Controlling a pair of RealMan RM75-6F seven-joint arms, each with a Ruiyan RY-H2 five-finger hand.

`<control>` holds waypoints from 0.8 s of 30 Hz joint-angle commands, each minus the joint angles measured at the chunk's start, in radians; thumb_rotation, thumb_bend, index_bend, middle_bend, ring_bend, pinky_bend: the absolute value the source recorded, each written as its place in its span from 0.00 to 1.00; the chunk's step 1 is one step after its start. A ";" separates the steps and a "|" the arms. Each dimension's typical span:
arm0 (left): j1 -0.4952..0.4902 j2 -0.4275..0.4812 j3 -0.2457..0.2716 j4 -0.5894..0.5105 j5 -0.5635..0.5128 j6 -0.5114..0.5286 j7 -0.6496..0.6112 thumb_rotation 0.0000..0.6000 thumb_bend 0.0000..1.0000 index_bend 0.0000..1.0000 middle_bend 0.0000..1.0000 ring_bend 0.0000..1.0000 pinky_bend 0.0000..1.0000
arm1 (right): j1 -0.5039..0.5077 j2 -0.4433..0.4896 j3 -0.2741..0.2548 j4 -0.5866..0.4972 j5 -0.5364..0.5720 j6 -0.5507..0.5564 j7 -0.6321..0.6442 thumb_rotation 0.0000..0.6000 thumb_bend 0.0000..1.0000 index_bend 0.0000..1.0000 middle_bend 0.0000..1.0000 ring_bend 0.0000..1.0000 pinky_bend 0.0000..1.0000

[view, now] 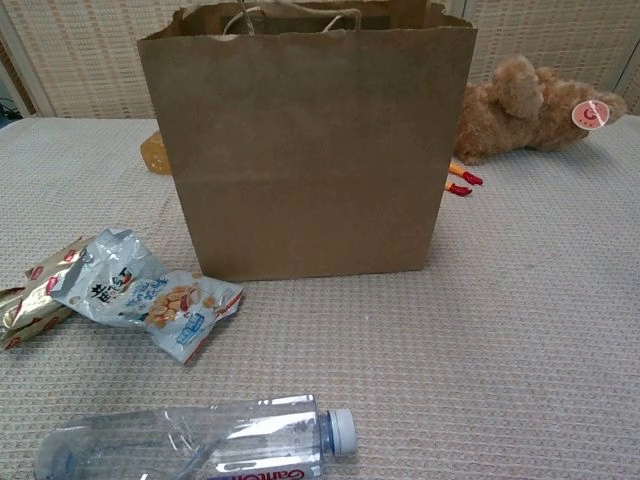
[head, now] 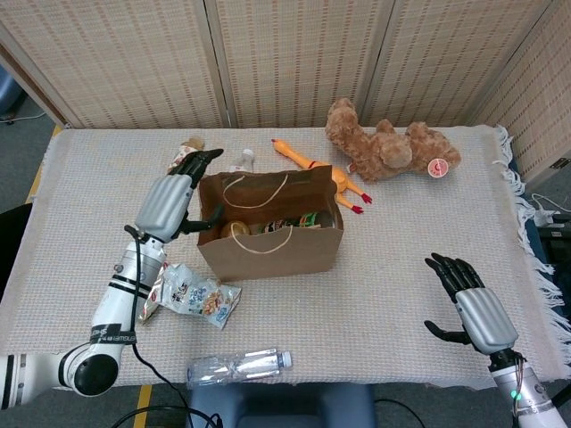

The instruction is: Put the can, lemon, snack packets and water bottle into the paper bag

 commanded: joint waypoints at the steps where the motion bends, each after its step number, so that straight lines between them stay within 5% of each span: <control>1: 0.066 0.061 0.005 0.003 0.016 0.001 -0.065 1.00 0.40 0.08 0.09 0.06 0.21 | -0.001 -0.002 -0.001 0.001 -0.001 0.000 -0.004 1.00 0.12 0.00 0.00 0.00 0.00; 7: 0.224 0.184 0.053 -0.021 0.131 -0.021 -0.230 1.00 0.43 0.10 0.09 0.06 0.21 | -0.004 -0.007 -0.003 0.004 -0.009 0.009 -0.012 1.00 0.12 0.00 0.00 0.00 0.00; 13: 0.395 0.251 0.187 0.021 0.381 0.019 -0.329 1.00 0.43 0.10 0.09 0.06 0.21 | -0.002 -0.011 -0.004 0.006 -0.014 0.006 -0.017 1.00 0.12 0.00 0.00 0.00 0.00; 19: 0.534 0.212 0.361 0.108 0.640 0.108 -0.301 1.00 0.41 0.08 0.07 0.04 0.20 | 0.002 -0.017 -0.005 0.007 -0.014 -0.001 -0.027 1.00 0.12 0.00 0.00 0.00 0.00; 24: 0.593 0.154 0.478 0.124 0.716 0.075 -0.265 1.00 0.37 0.01 0.00 0.00 0.15 | 0.005 -0.021 -0.010 0.001 -0.016 -0.010 -0.032 1.00 0.12 0.00 0.00 0.00 0.00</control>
